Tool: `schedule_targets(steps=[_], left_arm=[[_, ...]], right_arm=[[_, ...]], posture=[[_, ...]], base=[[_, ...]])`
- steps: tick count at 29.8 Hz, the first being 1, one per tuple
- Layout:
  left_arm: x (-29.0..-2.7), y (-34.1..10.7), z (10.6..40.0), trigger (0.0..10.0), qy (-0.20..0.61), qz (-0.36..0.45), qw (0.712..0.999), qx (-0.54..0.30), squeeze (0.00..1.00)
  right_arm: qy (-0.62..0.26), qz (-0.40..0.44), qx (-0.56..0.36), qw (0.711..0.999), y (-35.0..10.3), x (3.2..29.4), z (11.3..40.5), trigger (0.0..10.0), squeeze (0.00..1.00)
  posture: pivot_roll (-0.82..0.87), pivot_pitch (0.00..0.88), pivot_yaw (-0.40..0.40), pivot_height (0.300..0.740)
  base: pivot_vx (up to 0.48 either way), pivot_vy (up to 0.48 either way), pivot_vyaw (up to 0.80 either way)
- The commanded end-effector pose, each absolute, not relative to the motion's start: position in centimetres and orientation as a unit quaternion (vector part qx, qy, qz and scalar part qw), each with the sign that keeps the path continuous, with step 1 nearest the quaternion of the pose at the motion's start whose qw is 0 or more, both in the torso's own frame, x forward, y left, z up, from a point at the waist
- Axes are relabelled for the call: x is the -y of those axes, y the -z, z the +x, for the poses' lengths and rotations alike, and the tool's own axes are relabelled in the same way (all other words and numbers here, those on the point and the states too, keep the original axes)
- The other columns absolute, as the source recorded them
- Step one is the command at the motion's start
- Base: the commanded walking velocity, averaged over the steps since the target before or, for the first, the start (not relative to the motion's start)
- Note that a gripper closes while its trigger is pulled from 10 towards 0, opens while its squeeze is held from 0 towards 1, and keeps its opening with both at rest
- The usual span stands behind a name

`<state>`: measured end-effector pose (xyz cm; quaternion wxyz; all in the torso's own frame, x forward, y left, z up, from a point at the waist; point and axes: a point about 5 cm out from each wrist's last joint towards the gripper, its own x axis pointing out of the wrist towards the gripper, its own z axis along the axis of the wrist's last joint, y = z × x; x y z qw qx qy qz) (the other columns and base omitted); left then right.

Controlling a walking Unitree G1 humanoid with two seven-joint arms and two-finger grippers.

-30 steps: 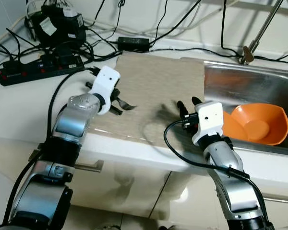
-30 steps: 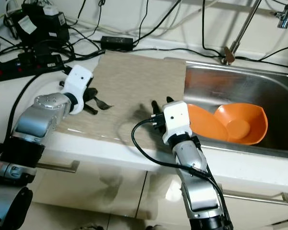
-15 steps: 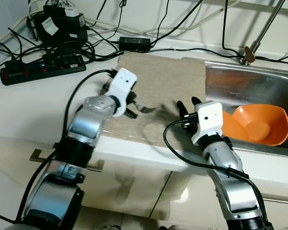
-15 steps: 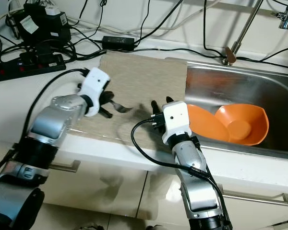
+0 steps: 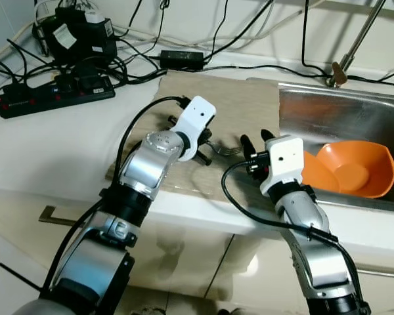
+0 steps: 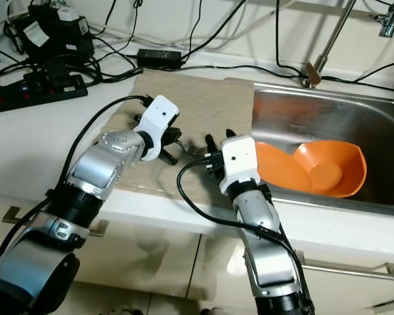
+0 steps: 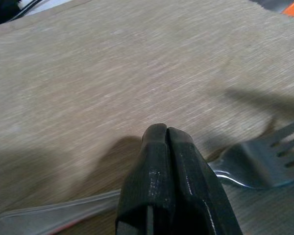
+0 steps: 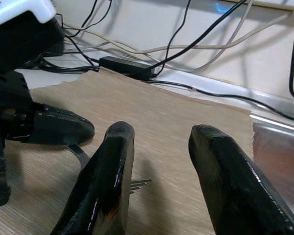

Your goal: Kitchen organization

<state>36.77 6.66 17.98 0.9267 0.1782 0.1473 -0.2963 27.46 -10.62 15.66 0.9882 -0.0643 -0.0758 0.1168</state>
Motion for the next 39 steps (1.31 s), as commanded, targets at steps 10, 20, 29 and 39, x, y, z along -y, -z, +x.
schedule_targets(steps=[10,20,29,39], left_arm=[[-12.2,-24.4,38.6,10.0,0.188,0.157,0.969,-0.038,0.00],[-14.4,-24.6,36.5,10.0,0.231,0.179,0.955,-0.050,1.00],[-16.9,-24.2,35.6,10.0,0.279,0.222,0.928,-0.106,1.00],[-17.0,-24.1,37.5,10.0,0.290,0.255,0.916,-0.107,1.00]], right_arm=[[-0.105,-0.060,0.072,0.990,-15.4,10.7,27.4,10.0,0.00],[-0.106,-0.057,0.070,0.990,-15.3,10.4,27.3,10.0,0.00],[-0.100,-0.045,0.070,0.991,-15.2,9.9,27.2,10.0,0.00],[-0.091,-0.039,0.103,0.990,-17.8,10.3,26.9,10.0,0.00]], posture=[[0.01,0.024,-0.007,0.732],[0.03,0.044,0.005,0.732],[0.05,0.060,0.036,0.732],[0.00,0.047,0.062,0.732]], base=[[0.000,0.000,0.00],[0.000,0.000,0.00],[0.000,0.000,0.00],[0.000,0.000,0.00]])
